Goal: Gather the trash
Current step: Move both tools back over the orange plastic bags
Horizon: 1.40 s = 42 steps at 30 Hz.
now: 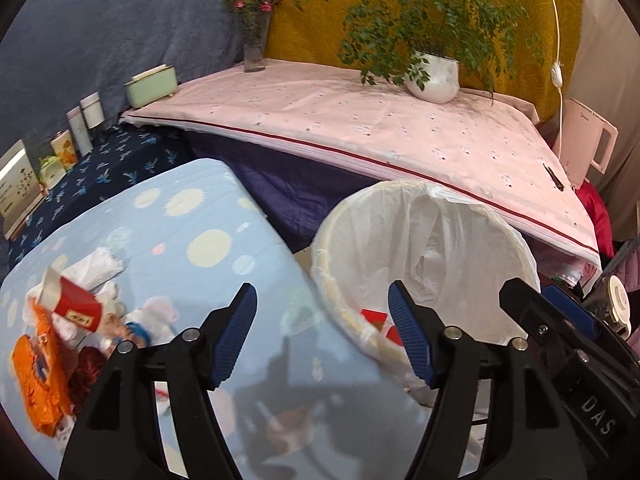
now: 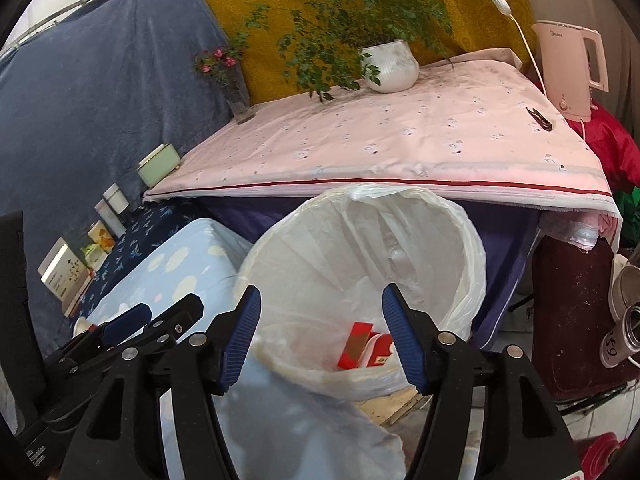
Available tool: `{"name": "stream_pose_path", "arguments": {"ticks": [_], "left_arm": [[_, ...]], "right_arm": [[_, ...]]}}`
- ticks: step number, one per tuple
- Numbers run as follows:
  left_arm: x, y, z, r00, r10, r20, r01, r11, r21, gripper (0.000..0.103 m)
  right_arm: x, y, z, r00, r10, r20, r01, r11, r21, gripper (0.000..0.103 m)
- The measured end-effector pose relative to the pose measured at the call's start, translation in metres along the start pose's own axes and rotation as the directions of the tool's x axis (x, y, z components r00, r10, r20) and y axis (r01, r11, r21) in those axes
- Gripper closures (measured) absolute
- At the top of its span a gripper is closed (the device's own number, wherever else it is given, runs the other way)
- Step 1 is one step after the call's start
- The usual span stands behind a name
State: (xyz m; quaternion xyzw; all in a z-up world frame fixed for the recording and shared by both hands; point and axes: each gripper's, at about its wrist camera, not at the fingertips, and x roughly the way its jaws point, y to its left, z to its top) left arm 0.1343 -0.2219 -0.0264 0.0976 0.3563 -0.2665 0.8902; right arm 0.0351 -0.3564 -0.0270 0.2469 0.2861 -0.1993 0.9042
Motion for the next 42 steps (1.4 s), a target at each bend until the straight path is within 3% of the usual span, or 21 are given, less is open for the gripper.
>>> {"name": "stream_pose_path", "arguments": {"ticks": [12,15,27,33,42], "left_arm": [[-0.053,0.08,-0.032,0.99,0.137,0.012,-0.134,0.981,-0.141,0.022],[-0.065,0.107,-0.045,0.983,0.185,0.005,-0.181,0.965,-0.189,0.017],[-0.097,0.203,-0.096,0.942,0.329,-0.073,-0.334,0.886,-0.322,0.013],[-0.102,0.248,-0.118,0.925,0.358,-0.128,-0.379,0.837,-0.394,0.01],[-0.093,0.292,-0.14,0.924,0.331,-0.191,-0.382,0.797,-0.468,0.007]], "right_arm": [[-0.026,0.072,-0.025,0.995,0.093,-0.023,-0.095,0.99,-0.103,0.038],[-0.029,0.093,-0.034,0.992,0.116,-0.04,-0.121,0.984,-0.128,0.038],[-0.031,0.166,-0.073,0.971,0.202,-0.127,-0.227,0.945,-0.235,0.037],[-0.026,0.204,-0.093,0.957,0.234,-0.174,-0.276,0.919,-0.283,0.037],[0.0,0.249,-0.114,0.929,0.265,-0.258,-0.34,0.887,-0.313,0.037]]}}
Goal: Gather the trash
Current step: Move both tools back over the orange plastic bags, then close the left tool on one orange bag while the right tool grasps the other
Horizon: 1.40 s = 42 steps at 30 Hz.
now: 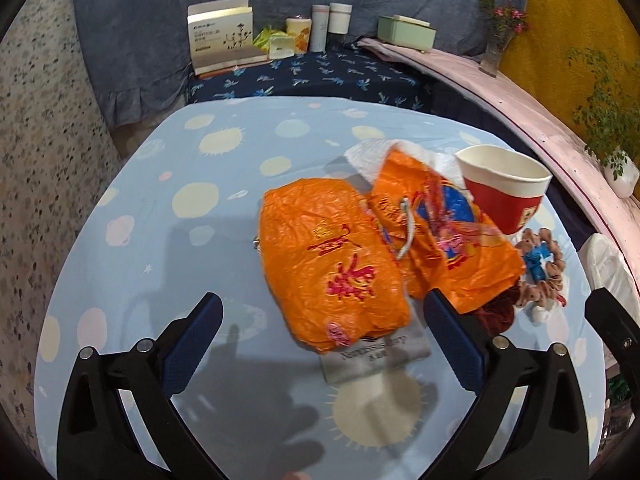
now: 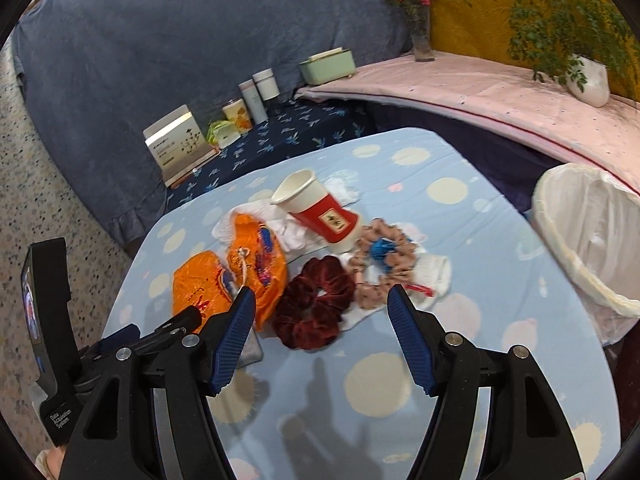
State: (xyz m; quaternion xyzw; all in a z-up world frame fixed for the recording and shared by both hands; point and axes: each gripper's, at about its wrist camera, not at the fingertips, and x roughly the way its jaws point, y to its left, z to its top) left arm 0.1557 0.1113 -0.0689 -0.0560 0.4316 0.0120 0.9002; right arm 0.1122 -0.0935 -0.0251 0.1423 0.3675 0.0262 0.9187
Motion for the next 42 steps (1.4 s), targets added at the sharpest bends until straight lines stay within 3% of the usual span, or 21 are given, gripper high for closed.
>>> {"name": "stream_pose_path", "arguments": {"ticks": [11,16,18,20,22,24,26,28,42], "left_arm": [[0.027,0.009,0.008,0.999,-0.029,-0.044,0.028,0.999,-0.024,0.007],[0.035,0.005,0.01,0.997,-0.047,-0.056,0.047,0.999,-0.005,0.008],[0.035,0.002,0.01,0.997,-0.047,-0.053,0.048,0.999,0.018,0.013],[0.036,-0.001,0.01,0.996,-0.064,-0.059,0.066,0.997,0.034,0.03],[0.036,-0.001,0.01,0.995,-0.073,-0.071,0.075,0.997,0.03,0.039],[0.034,-0.001,0.01,0.995,-0.079,-0.067,0.081,0.996,0.03,0.051],[0.031,-0.002,0.01,0.995,-0.083,-0.064,0.086,0.995,0.041,0.07],[0.026,-0.004,0.011,0.995,-0.081,-0.052,0.084,0.995,0.048,0.082],[-0.045,-0.033,0.025,0.987,-0.138,0.079,0.131,0.987,0.088,0.089]], "right_arm": [[0.05,0.022,0.011,0.999,0.008,-0.041,-0.008,1.0,-0.015,0.037],[0.069,0.025,0.009,0.997,0.013,-0.074,-0.014,1.0,-0.018,0.051],[0.074,0.025,0.008,0.996,0.024,-0.087,-0.026,1.0,-0.015,0.06],[0.078,0.027,0.006,0.994,0.032,-0.107,-0.035,0.999,-0.027,0.075],[0.078,0.028,0.004,0.992,0.046,-0.119,-0.05,0.998,-0.036,0.094],[0.077,0.029,0.003,0.991,0.054,-0.12,-0.06,0.997,-0.041,0.097],[0.07,0.03,0.003,0.992,0.066,-0.104,-0.071,0.996,-0.046,0.099],[0.063,0.032,0.005,0.993,0.073,-0.09,-0.078,0.995,-0.054,0.099],[-0.019,0.018,0.03,0.991,0.108,0.081,-0.104,0.994,-0.045,0.099]]}}
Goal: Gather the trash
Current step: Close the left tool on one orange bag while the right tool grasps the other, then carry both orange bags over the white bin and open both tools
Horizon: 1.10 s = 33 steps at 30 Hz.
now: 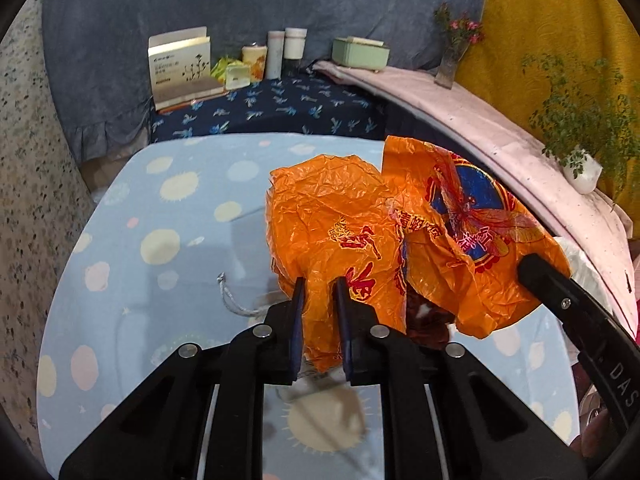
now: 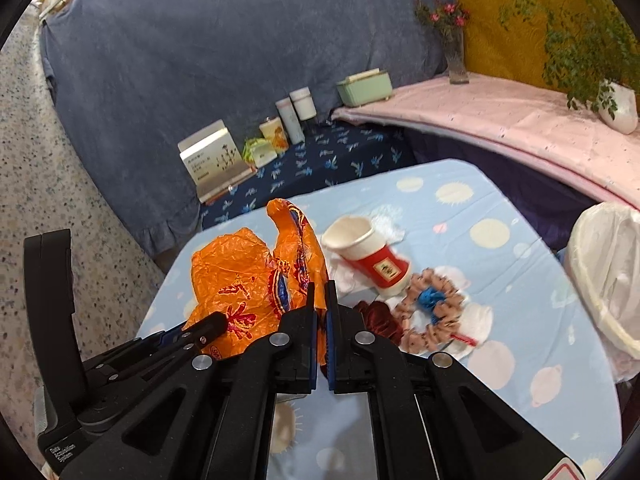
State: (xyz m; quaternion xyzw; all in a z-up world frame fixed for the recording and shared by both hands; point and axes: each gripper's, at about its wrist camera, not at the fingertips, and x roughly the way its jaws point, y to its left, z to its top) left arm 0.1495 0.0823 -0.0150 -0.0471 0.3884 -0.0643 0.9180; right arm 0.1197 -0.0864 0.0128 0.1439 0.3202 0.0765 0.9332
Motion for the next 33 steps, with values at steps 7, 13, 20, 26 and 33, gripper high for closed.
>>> {"name": "stream_pose_path", "arguments": {"ticks": [7,13,20,26,33], "left_arm": [[-0.024,-0.042,0.007,0.998,-0.051,0.042,0.049,0.997,0.055,0.089],[-0.033,-0.092,0.01,0.993,-0.098,0.06,0.089,0.987,0.13,0.089],[-0.033,-0.159,0.006,0.985,-0.163,0.05,0.148,0.963,0.224,0.089],[-0.023,-0.217,-0.003,0.975,-0.221,0.014,0.206,0.93,0.304,0.089],[-0.003,-0.279,-0.017,0.962,-0.27,-0.038,0.264,0.886,0.381,0.089]], "right_arm": [[-0.042,-0.029,0.011,0.996,-0.036,0.085,0.032,0.998,0.047,0.099],[-0.073,-0.068,0.014,0.988,-0.086,0.129,0.073,0.991,0.108,0.099],[-0.102,-0.124,0.012,0.973,-0.165,0.162,0.132,0.972,0.196,0.099],[-0.122,-0.18,0.005,0.952,-0.248,0.179,0.19,0.938,0.29,0.099],[-0.138,-0.242,-0.008,0.92,-0.353,0.169,0.263,0.877,0.401,0.099]]}}
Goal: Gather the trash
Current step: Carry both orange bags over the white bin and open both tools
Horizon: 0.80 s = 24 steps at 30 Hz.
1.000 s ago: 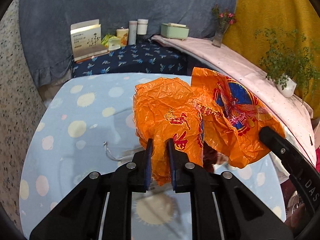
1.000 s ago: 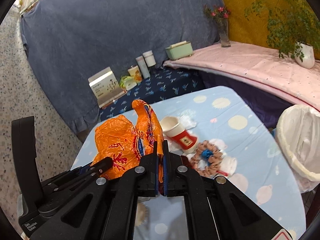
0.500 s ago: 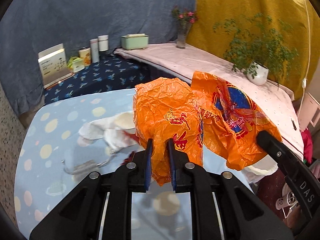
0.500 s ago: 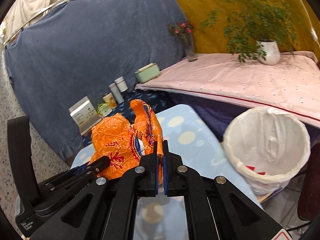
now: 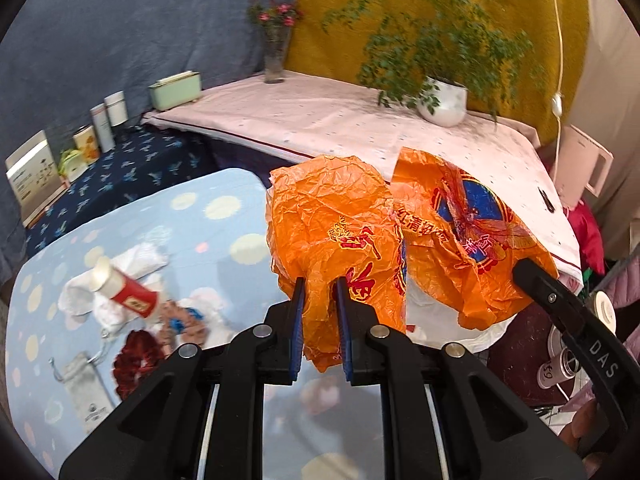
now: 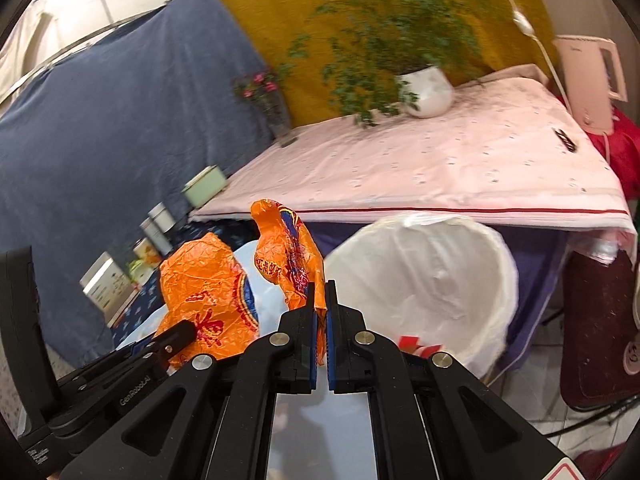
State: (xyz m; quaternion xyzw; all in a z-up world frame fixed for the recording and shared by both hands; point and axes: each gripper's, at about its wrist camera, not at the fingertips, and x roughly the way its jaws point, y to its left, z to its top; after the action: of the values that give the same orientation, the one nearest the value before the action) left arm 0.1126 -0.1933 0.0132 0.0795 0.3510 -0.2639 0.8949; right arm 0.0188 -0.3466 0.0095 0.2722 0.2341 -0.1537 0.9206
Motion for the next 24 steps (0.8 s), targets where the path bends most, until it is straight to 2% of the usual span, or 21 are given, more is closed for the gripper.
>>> {"name": "stream_pose_path", "arguments": {"ticks": [7,13,15,16,17,19,20,22,24], "left_arm": [[0.039,-0.035,0.008,0.998,-0.051,-0.044,0.053,0.997,0.056,0.089],[0.068,-0.052,0.012,0.994,-0.079,-0.079,0.085,0.994,0.073,0.088],[0.077,-0.054,0.013,0.992,-0.087,-0.092,0.094,0.993,0.068,0.084],[0.081,-0.055,0.013,0.991,-0.089,-0.104,0.095,0.994,0.06,0.076],[0.085,-0.054,0.013,0.991,-0.081,-0.11,0.087,0.995,0.053,0.058],[0.085,-0.053,0.012,0.995,-0.053,-0.087,0.058,0.997,0.055,0.048],[0.085,-0.053,0.011,0.996,-0.045,-0.083,0.05,0.997,0.061,0.047],[0.087,-0.05,0.009,0.994,-0.047,-0.096,0.053,0.997,0.058,0.046],[0.086,-0.045,0.008,0.994,-0.04,-0.1,0.045,0.998,0.045,0.046]], "right_arm": [[0.012,-0.044,0.006,0.997,-0.077,0.003,0.076,0.995,0.066,0.099],[0.025,-0.062,0.004,0.994,-0.11,-0.018,0.111,0.991,0.081,0.099],[0.031,-0.067,0.004,0.993,-0.117,-0.027,0.119,0.989,0.086,0.099],[0.032,-0.068,0.003,0.992,-0.12,-0.029,0.122,0.989,0.087,0.094],[0.034,-0.068,0.002,0.991,-0.129,-0.031,0.131,0.987,0.089,0.092],[0.036,-0.069,0.002,0.989,-0.141,-0.033,0.144,0.985,0.092,0.086],[0.037,-0.069,0.001,0.989,-0.143,-0.036,0.146,0.985,0.091,0.084],[0.037,-0.067,0.001,0.988,-0.152,-0.029,0.154,0.984,0.085,0.07],[0.035,-0.063,0.001,0.988,-0.153,-0.024,0.154,0.985,0.077,0.067]]}}
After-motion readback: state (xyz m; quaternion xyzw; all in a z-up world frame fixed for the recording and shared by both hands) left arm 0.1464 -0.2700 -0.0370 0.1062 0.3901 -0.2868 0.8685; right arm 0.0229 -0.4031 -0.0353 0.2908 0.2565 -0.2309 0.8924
